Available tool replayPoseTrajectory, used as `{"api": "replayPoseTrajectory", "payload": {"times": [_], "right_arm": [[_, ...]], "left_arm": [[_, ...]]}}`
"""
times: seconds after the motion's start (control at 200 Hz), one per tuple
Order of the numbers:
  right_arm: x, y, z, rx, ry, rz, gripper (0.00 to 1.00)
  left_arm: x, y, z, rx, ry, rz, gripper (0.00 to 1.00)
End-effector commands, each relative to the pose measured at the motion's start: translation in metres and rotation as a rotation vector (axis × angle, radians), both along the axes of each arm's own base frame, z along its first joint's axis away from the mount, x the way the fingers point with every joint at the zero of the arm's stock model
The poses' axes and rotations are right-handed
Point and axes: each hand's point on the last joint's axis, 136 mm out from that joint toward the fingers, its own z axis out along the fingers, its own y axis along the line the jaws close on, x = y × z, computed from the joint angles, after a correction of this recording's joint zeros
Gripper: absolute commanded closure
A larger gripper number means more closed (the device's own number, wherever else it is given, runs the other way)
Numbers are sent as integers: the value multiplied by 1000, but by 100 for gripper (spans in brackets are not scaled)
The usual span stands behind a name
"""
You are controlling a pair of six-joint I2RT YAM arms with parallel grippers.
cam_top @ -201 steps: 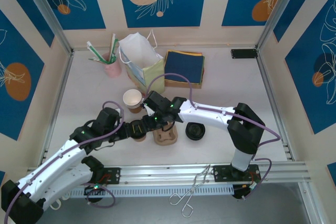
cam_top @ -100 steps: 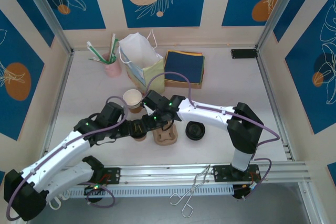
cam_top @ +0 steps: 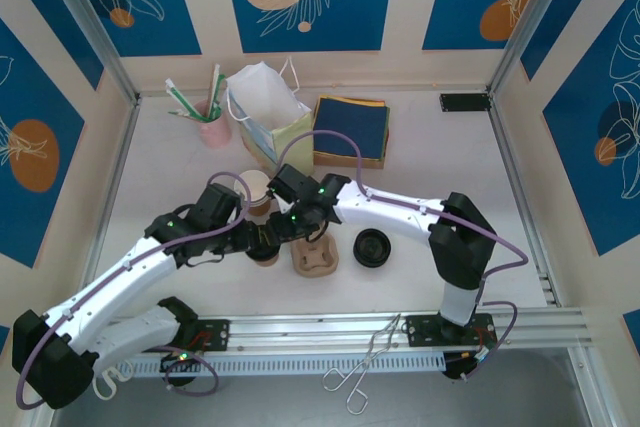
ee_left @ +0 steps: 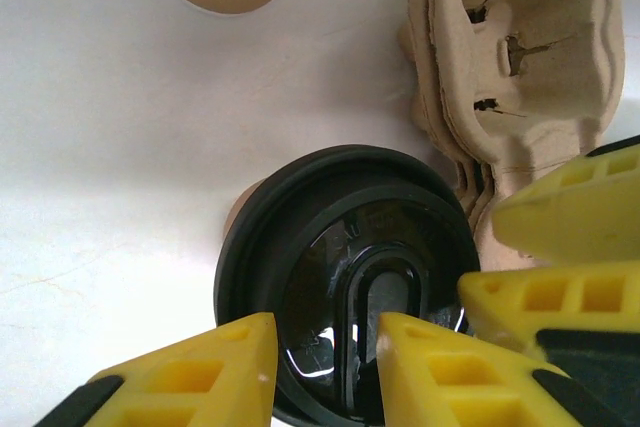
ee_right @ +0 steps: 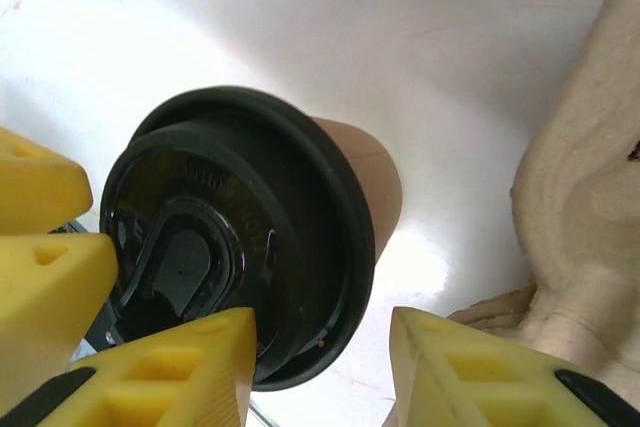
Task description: Pack the takeout coffee
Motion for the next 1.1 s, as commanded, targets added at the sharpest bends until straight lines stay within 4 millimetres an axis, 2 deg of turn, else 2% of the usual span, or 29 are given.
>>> {"api": "replayPoseTrajectory", "payload": {"times": [0.0, 0.21, 0.64, 0.945, 1.09], "right_arm": [[9, 3, 1, -4, -4, -5, 60], [13, 14, 2, 22, -4, 18, 60], [19, 31, 12, 81, -16, 40, 57], [22, 41, -1, 69, 9, 58, 57], [22, 38, -13, 36, 24, 52, 57]], "left_arm": [[-1, 10, 5, 45, -17, 0, 69], [-11, 23, -7, 84, 0, 8, 70], [-16, 21, -25, 80, 35, -2, 74], [-16, 19, -26, 71, 37, -2, 74], [-17, 19, -28, 66, 42, -1, 74]]}}
